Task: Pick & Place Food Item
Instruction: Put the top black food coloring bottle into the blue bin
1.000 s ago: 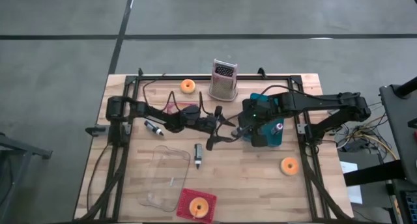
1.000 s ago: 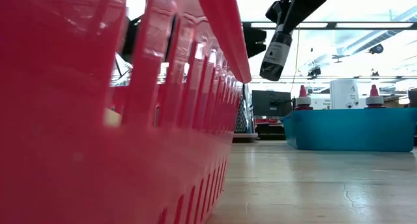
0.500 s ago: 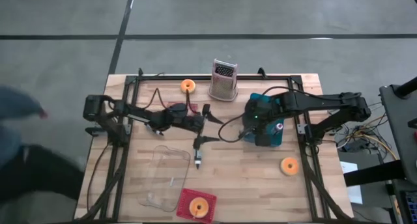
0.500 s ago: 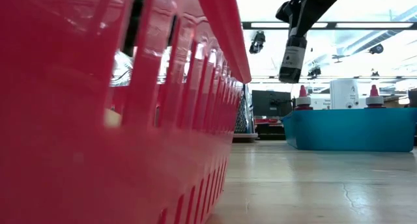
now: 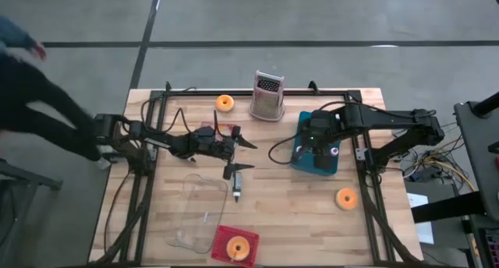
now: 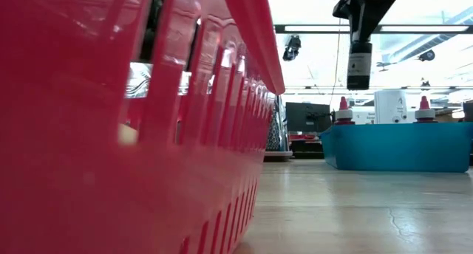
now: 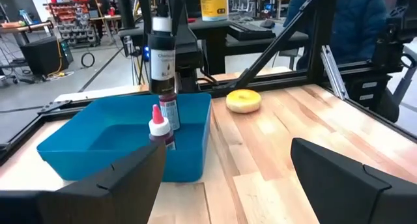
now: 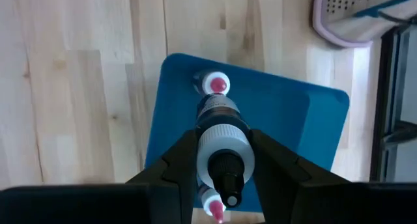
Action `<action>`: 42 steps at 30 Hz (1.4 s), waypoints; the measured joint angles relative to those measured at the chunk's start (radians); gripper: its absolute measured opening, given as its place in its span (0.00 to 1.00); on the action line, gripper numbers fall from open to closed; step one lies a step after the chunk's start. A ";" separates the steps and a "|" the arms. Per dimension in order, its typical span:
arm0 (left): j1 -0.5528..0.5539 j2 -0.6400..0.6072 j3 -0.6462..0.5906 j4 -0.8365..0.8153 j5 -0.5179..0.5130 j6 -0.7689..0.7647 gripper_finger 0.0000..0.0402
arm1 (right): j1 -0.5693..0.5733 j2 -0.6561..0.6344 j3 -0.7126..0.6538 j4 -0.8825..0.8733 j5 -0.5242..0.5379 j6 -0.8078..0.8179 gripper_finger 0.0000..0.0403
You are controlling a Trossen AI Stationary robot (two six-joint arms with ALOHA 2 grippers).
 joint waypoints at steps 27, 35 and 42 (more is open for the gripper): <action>0.000 0.000 0.001 0.000 -0.002 -0.017 0.83 | -0.262 -0.011 -0.285 0.177 -0.095 -0.106 0.27; 0.000 0.000 0.001 0.000 -0.002 -0.017 0.83 | -0.380 -0.013 -0.394 0.316 -0.144 -0.207 0.27; 0.000 0.000 0.007 0.000 -0.002 -0.017 0.83 | -0.425 -0.013 -0.434 0.377 -0.214 -0.275 0.27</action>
